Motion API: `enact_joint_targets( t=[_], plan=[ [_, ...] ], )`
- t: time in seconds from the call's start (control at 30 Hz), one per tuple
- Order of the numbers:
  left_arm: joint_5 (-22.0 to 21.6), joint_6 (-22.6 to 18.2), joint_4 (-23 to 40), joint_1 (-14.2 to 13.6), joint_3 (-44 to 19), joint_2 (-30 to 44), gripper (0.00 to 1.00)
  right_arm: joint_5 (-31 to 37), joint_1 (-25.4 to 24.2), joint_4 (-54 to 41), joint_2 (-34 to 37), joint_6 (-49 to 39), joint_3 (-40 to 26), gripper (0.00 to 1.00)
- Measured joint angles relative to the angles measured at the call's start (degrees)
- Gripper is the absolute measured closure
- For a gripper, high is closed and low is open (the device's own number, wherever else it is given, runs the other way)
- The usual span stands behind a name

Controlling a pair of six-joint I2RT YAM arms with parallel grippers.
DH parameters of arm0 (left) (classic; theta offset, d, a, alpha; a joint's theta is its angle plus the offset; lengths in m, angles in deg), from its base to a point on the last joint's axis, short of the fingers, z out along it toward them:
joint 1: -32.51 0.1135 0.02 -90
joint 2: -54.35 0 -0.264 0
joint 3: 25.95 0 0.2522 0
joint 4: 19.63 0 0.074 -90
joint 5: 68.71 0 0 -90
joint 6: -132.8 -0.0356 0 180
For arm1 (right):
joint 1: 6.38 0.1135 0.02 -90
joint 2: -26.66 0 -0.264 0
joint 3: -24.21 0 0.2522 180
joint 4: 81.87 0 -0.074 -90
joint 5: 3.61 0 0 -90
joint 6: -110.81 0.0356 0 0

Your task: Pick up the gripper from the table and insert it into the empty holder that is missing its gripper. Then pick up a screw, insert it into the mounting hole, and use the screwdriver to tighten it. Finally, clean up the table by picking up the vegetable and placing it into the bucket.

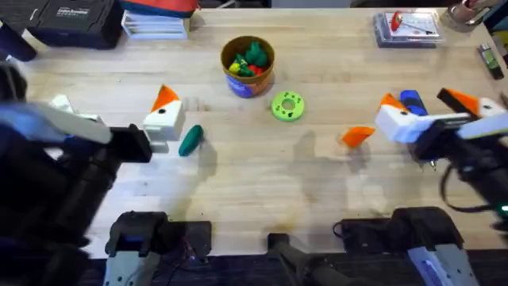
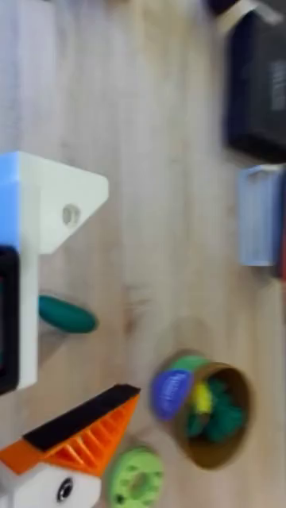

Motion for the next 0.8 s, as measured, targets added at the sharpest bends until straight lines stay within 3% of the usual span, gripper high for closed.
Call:
enact_joint_targets(
  t=[0.1, 0.13, 0.43, 0.47, 0.63, 0.67, 0.8],
  plan=[
    [0.00, 0.00, 10.54, 0.00, -6.86, 7.98, 0.015, 0.00, 0.00, -6.47, 5.61, 0.02, -7.03, 0.008],
    [0.00, 0.00, 15.99, 0.00, -9.90, 15.63, 0.015, 0.00, 0.00, -8.35, 9.85, 0.02, -10.34, 0.007],
    [1.88, 0.00, 16.10, 0.00, -10.17, 29.44, 0.012, 0.00, 0.00, -8.85, 11.56, 0.00, -10.71, 0.007],
    [2.46, 0.25, 16.10, 0.00, -10.17, 30.09, 0.073, 0.00, 0.00, -8.83, 11.56, 0.02, -10.71, 0.007],
    [3.69, 0.25, 16.05, 0.00, -10.17, 31.73, 0.833, 0.00, 0.00, -9.40, 11.56, 0.01, -10.71, 0.007],
    [3.87, 0.00, 15.84, 0.00, -10.17, 31.76, 0.742, 0.00, 0.00, -9.40, 11.56, 0.00, -10.71, 0.007],
    [6.38, 0.04, 12.08, 0.00, -10.17, 31.76, 0.130, 0.00, 0.00, -9.44, 11.56, 0.00, -10.71, 0.009]
  ],
)
